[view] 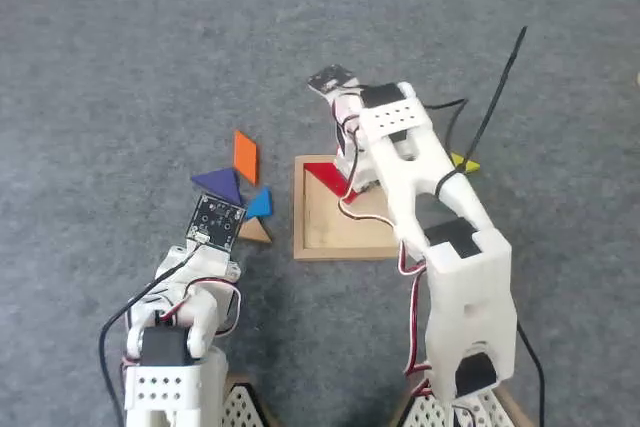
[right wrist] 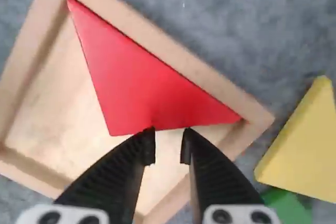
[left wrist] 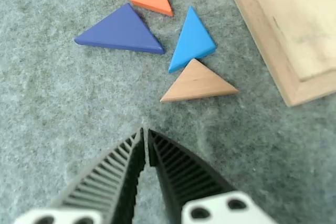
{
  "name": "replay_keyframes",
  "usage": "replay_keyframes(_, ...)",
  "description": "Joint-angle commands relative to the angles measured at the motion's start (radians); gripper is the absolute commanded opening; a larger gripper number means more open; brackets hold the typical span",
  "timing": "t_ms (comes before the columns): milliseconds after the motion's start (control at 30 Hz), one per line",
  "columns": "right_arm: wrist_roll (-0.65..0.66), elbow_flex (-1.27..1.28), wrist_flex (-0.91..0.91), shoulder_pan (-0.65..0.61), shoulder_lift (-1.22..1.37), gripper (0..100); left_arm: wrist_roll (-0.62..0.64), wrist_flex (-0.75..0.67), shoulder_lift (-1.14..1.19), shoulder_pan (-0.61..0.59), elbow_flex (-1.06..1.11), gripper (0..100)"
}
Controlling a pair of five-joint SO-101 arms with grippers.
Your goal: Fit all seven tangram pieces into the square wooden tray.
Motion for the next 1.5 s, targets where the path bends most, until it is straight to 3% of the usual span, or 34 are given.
replay_keyframes(0,-0.034,-0.064,0.007,0.012,-0.077,9.1,0.002,0.005,-0.017,-0.003,-0.007,1)
replay_keyframes(167,-0.046,-0.061,0.077,0.036,-0.329,9.1,0.002,0.005,-0.017,-0.003,-0.007,1)
replay_keyframes(300,-0.018,-0.057,0.182,0.142,-0.486,9.1,0.002,0.005,-0.017,-0.003,-0.007,1)
replay_keyframes(400,0.061,-0.046,0.206,0.252,-0.463,10.2,0.002,0.005,-0.017,-0.003,-0.007,1)
replay_keyframes(533,0.104,-0.029,0.163,0.326,-0.332,22.8,0.002,0.005,-0.017,-0.003,-0.007,1)
replay_keyframes(667,0.138,-0.034,0.094,0.288,-0.209,32.2,0.002,0.005,-0.017,-0.003,-0.007,1)
replay_keyframes(1167,0.678,0.035,0.048,0.259,-0.166,32.9,0.002,0.005,-0.017,-0.003,-0.007,1)
replay_keyframes(1467,0.729,0.19,-0.165,0.262,-0.165,32.9,0.002,0.005,-0.017,-0.003,-0.007,1)
